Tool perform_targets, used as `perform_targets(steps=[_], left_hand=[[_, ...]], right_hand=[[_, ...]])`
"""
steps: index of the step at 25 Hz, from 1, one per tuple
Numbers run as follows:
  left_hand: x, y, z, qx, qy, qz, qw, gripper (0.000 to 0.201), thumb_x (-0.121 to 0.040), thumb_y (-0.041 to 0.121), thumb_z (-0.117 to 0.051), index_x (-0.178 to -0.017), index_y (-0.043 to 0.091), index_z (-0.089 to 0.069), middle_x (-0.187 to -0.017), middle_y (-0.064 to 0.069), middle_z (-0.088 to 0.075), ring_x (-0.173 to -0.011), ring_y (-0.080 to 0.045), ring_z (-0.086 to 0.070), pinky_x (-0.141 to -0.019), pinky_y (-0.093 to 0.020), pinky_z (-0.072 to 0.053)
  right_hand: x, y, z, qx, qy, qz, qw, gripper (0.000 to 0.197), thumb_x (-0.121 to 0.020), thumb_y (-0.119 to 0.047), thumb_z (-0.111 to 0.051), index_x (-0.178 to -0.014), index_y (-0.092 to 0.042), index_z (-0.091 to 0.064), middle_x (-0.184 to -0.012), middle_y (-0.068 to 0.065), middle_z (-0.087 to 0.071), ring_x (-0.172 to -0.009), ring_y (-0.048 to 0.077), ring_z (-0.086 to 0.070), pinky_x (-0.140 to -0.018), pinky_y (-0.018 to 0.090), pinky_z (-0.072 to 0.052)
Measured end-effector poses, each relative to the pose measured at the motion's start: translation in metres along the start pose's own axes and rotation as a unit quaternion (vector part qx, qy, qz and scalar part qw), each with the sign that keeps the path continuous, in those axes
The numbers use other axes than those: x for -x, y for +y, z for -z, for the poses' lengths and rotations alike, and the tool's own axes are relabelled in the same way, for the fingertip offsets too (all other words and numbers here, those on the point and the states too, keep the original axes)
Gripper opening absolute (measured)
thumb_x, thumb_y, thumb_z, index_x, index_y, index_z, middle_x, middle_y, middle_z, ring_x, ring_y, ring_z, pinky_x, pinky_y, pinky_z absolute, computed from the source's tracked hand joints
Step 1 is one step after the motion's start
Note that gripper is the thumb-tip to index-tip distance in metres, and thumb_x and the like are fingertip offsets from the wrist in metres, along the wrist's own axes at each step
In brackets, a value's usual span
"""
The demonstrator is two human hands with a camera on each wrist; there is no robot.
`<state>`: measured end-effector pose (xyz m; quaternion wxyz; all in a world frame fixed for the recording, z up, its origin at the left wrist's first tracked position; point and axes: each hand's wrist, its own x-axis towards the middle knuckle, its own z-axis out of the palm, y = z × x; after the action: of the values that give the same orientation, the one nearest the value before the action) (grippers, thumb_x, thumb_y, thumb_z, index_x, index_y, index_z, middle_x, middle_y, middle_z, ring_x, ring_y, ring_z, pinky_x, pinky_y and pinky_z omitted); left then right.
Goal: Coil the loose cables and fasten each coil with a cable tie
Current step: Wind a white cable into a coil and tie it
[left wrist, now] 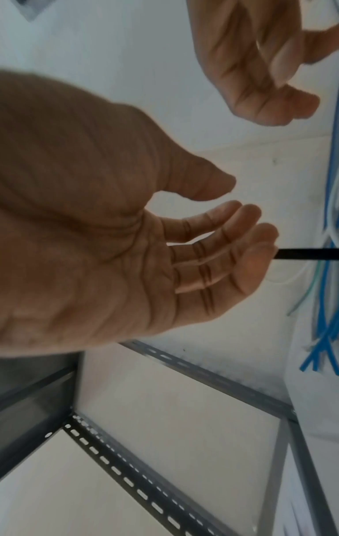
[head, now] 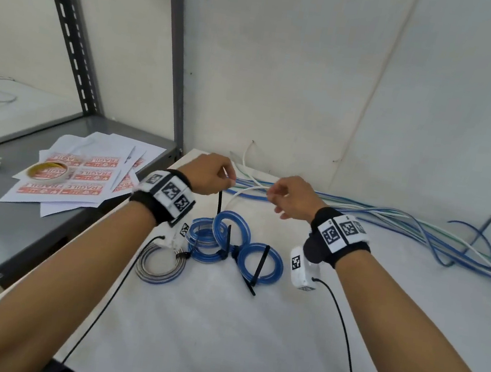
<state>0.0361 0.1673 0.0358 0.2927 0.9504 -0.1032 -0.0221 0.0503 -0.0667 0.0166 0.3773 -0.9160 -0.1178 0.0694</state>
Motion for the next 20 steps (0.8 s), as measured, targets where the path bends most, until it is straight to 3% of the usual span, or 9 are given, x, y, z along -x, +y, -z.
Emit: perform_targets(steps=[2, 4, 6, 7, 10, 15, 17, 20], left_hand=[[-0.022, -0.002, -0.012, -0.012, -0.011, 0.021, 1.000, 0.016, -0.095, 0.026, -0.067, -0.107, 0.015, -0.067, -0.101, -0.006, -0.069, -0.092, -0.023, -0.066, -0.075, -0.030, -0.051], [-0.037, -0.004, -0.021, -0.039, 0.011, 0.031, 0.999, 0.017, -0.095, 0.027, -0.066, -0.108, 0.016, -0.067, -0.103, -0.005, -0.067, -0.103, -0.025, -0.063, -0.085, -0.031, -0.048], [-0.044, -0.004, -0.026, -0.068, 0.040, 0.037, 0.996, 0.016, -0.095, 0.029, -0.065, -0.105, 0.018, -0.067, -0.104, -0.005, -0.067, -0.103, -0.025, -0.062, -0.087, -0.033, -0.047], [-0.047, -0.003, -0.028, -0.074, 0.052, 0.037, 0.995, 0.013, -0.095, 0.029, -0.065, -0.102, 0.019, -0.067, -0.101, -0.003, -0.066, -0.101, -0.025, -0.062, -0.086, -0.033, -0.047], [-0.052, 0.001, -0.035, -0.060, 0.056, 0.024, 0.996, 0.008, -0.093, 0.031, -0.066, -0.094, 0.023, -0.065, -0.089, 0.002, -0.061, -0.095, -0.024, -0.062, -0.085, -0.034, -0.049], [-0.054, 0.018, -0.047, -0.035, 0.049, -0.013, 0.998, 0.010, -0.092, 0.030, -0.069, -0.096, 0.021, -0.068, -0.078, 0.009, -0.061, -0.088, -0.021, -0.063, -0.080, -0.032, -0.049], [-0.059, 0.028, -0.051, -0.017, 0.069, -0.066, 0.995, 0.017, -0.093, 0.027, -0.070, -0.106, 0.017, -0.068, -0.088, 0.007, -0.063, -0.091, -0.022, -0.062, -0.086, -0.035, -0.050], [-0.072, 0.053, -0.058, -0.019, 0.074, -0.137, 0.988, 0.047, -0.095, 0.026, -0.068, -0.139, 0.013, -0.055, -0.131, -0.011, -0.056, -0.118, -0.030, -0.054, -0.104, -0.040, -0.042]], right_hand=[[-0.020, 0.032, 0.000, 0.087, -0.011, -0.036, 0.995, 0.030, -0.097, -0.012, -0.064, -0.127, -0.007, -0.059, -0.128, 0.014, -0.059, -0.108, 0.031, -0.062, -0.090, 0.042, -0.056], [-0.037, 0.057, -0.005, 0.189, -0.044, -0.059, 0.979, 0.053, -0.099, -0.013, -0.060, -0.149, -0.010, -0.041, -0.154, 0.015, -0.041, -0.137, 0.032, -0.045, -0.111, 0.040, -0.039], [-0.049, 0.071, -0.009, 0.240, -0.055, -0.084, 0.966, 0.063, -0.101, -0.011, -0.055, -0.157, -0.012, -0.026, -0.164, 0.014, -0.026, -0.148, 0.030, -0.033, -0.117, 0.036, -0.030], [-0.053, 0.075, -0.010, 0.261, -0.047, -0.091, 0.960, 0.061, -0.102, -0.011, -0.053, -0.157, -0.011, -0.028, -0.162, 0.015, -0.029, -0.146, 0.031, -0.036, -0.116, 0.037, -0.033], [-0.057, 0.085, -0.011, 0.336, 0.015, -0.074, 0.939, 0.039, -0.101, -0.008, -0.050, -0.140, -0.012, -0.053, -0.142, 0.013, -0.054, -0.129, 0.031, -0.053, -0.101, 0.039, -0.045], [-0.047, 0.081, 0.006, 0.337, 0.095, -0.058, 0.935, 0.022, -0.096, -0.009, -0.058, -0.114, -0.015, -0.070, -0.117, 0.012, -0.069, -0.106, 0.033, -0.065, -0.084, 0.035, -0.050], [-0.041, 0.071, 0.029, 0.321, 0.134, -0.029, 0.937, 0.019, -0.097, -0.012, -0.058, -0.108, -0.016, -0.073, -0.113, 0.010, -0.070, -0.104, 0.034, -0.065, -0.080, 0.034, -0.048], [-0.026, 0.050, 0.062, 0.297, 0.192, 0.021, 0.935, 0.021, -0.098, -0.011, -0.055, -0.105, -0.018, -0.073, -0.107, 0.005, -0.069, -0.106, 0.031, -0.063, -0.074, 0.034, -0.043]])
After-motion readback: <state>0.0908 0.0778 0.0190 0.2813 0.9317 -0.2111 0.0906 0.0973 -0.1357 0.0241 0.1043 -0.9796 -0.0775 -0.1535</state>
